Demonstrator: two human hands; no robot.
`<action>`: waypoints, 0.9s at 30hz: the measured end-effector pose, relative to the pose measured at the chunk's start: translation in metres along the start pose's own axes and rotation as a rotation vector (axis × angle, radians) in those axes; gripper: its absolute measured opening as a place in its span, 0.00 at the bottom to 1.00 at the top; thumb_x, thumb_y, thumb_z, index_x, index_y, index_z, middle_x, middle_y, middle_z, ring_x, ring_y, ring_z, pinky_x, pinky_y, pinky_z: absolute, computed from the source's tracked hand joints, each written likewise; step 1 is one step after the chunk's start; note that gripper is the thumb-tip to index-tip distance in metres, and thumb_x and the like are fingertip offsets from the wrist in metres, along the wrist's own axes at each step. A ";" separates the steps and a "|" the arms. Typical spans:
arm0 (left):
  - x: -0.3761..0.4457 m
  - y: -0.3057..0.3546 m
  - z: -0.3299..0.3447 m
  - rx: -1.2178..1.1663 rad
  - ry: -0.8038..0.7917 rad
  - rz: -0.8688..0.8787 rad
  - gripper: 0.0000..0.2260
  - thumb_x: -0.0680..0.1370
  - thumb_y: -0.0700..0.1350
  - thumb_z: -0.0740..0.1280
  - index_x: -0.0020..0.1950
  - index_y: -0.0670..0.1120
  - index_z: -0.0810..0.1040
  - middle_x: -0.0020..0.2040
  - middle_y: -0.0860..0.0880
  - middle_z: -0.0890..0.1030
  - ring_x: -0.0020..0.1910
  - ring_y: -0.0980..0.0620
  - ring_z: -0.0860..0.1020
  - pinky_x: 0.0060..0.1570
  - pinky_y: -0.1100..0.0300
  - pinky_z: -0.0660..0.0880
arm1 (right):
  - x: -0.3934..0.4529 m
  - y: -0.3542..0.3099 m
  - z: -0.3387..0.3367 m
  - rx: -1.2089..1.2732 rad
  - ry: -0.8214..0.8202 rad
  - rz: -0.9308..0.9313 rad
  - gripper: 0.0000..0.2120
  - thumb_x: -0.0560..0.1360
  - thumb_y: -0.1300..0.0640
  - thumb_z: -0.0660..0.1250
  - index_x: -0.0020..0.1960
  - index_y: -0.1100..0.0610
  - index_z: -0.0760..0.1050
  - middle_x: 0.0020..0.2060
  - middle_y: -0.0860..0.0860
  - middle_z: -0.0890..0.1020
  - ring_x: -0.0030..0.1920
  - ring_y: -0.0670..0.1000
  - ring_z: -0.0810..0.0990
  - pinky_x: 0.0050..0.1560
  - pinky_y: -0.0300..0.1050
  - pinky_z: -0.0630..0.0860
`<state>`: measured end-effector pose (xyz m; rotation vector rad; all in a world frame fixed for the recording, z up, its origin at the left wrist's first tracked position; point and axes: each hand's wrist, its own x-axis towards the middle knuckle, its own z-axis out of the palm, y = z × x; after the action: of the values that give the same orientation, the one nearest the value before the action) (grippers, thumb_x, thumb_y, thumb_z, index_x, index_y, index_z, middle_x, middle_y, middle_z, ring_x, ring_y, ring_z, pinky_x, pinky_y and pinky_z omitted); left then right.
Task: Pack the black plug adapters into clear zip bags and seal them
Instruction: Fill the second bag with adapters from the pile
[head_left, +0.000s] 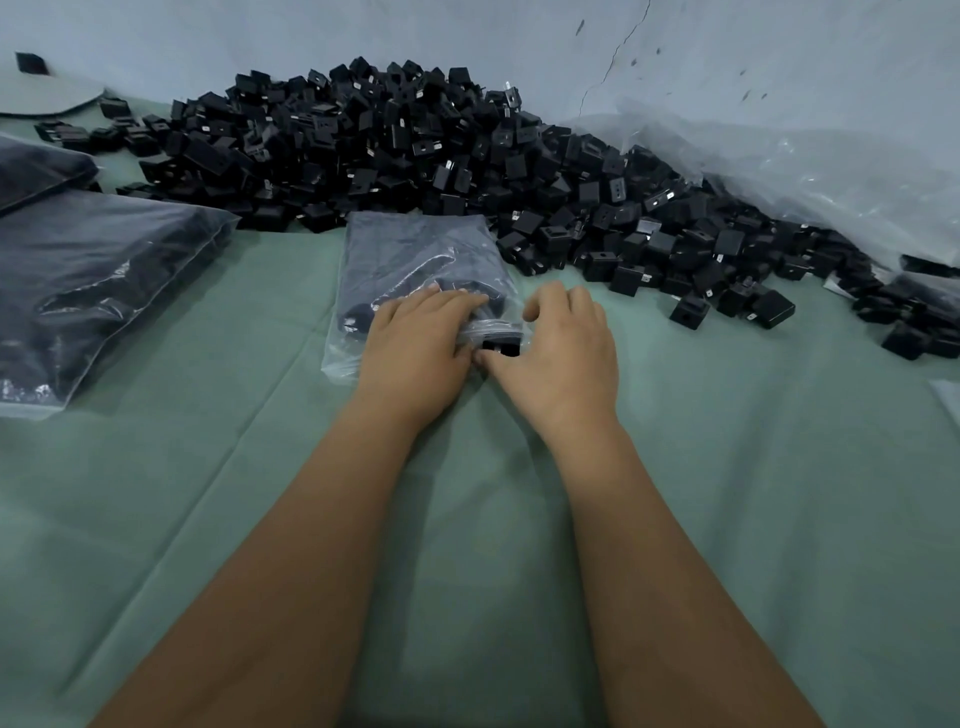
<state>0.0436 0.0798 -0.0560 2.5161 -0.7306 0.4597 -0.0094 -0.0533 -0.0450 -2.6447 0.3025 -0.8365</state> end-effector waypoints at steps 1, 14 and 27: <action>0.000 0.000 0.000 -0.009 -0.002 -0.006 0.24 0.77 0.45 0.65 0.73 0.56 0.69 0.70 0.54 0.73 0.76 0.51 0.61 0.70 0.55 0.53 | 0.000 0.002 0.000 0.020 -0.030 -0.001 0.23 0.63 0.41 0.73 0.47 0.50 0.66 0.45 0.47 0.70 0.47 0.51 0.68 0.48 0.44 0.67; -0.001 -0.002 -0.004 -0.048 -0.038 -0.002 0.28 0.77 0.46 0.66 0.76 0.56 0.63 0.72 0.50 0.72 0.76 0.49 0.60 0.74 0.51 0.52 | 0.001 0.009 0.003 0.147 -0.103 0.074 0.19 0.65 0.48 0.71 0.52 0.50 0.68 0.47 0.47 0.70 0.52 0.51 0.69 0.48 0.43 0.67; -0.003 -0.001 -0.006 -0.047 -0.029 0.026 0.27 0.77 0.46 0.68 0.75 0.57 0.65 0.71 0.52 0.73 0.75 0.50 0.62 0.72 0.53 0.54 | 0.005 0.005 0.005 0.034 -0.029 0.149 0.17 0.67 0.44 0.74 0.47 0.51 0.71 0.41 0.46 0.72 0.45 0.50 0.72 0.45 0.46 0.70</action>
<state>0.0405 0.0849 -0.0532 2.4768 -0.7773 0.4106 -0.0030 -0.0581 -0.0484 -2.5634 0.4678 -0.7487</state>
